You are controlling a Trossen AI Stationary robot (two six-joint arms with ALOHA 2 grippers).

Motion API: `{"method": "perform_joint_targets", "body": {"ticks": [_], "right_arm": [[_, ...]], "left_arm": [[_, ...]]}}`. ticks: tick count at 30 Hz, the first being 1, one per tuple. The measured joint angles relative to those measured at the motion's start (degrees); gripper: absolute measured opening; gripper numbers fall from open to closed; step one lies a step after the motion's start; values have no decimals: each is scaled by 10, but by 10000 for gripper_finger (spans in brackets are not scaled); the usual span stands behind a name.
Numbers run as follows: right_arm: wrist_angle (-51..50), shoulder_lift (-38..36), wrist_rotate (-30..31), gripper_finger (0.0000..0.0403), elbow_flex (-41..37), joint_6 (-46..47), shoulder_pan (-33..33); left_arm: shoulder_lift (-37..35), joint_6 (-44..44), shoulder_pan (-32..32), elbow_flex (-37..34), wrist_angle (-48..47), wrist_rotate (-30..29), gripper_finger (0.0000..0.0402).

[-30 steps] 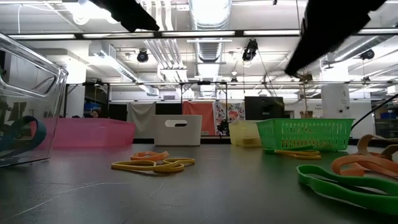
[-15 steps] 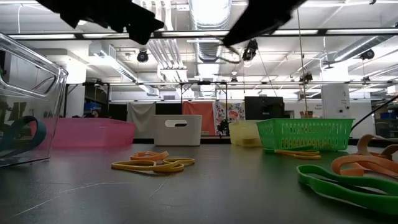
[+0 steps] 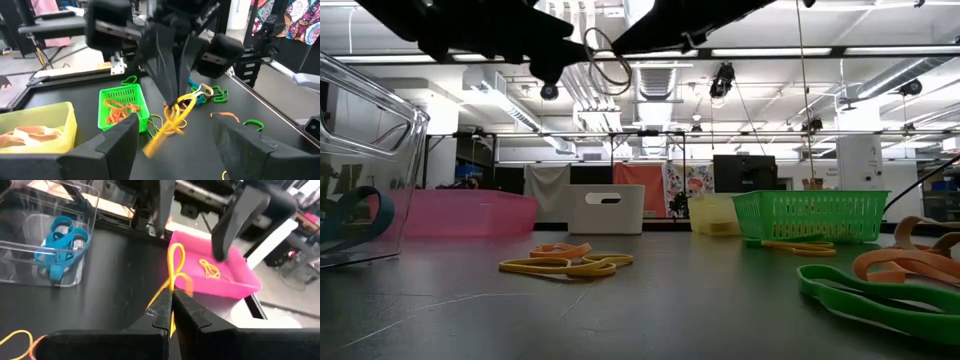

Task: Sort rubber bands into baskets
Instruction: Put the yellow rubber band into the pink bin

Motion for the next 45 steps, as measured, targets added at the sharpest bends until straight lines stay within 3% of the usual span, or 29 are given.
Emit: {"method": "perform_joint_targets", "body": {"ticks": [8,13,17,22,24,31,35,39,42,45], "right_arm": [[36,0,-21,9,0,-41,-21],[42,-2,-21,9,0,-54,-23],[41,-7,-20,9,0,-56,-23],[41,-9,-16,9,0,-61,-23],[41,-9,-16,9,0,-65,-24],[35,-9,-16,20,0,-34,-23],[29,-9,-13,58,0,-9,-26],[19,-9,29,106,0,-5,-27],[18,-10,48,135,0,-5,-27],[9,-13,55,155,0,-4,-27]], "left_arm": [[54,-8,0,19,4,-1,227],[90,-11,0,35,2,-4,203],[101,-20,0,38,2,-4,149],[92,-24,0,36,0,-4,35],[88,-26,0,36,-3,-6,10],[73,-29,1,37,-35,-42,2],[68,-27,0,47,-60,-48,1],[68,-23,0,67,-107,-53,0],[67,-12,0,96,-178,-92,0],[66,9,0,142,-302,-187,0]]}}
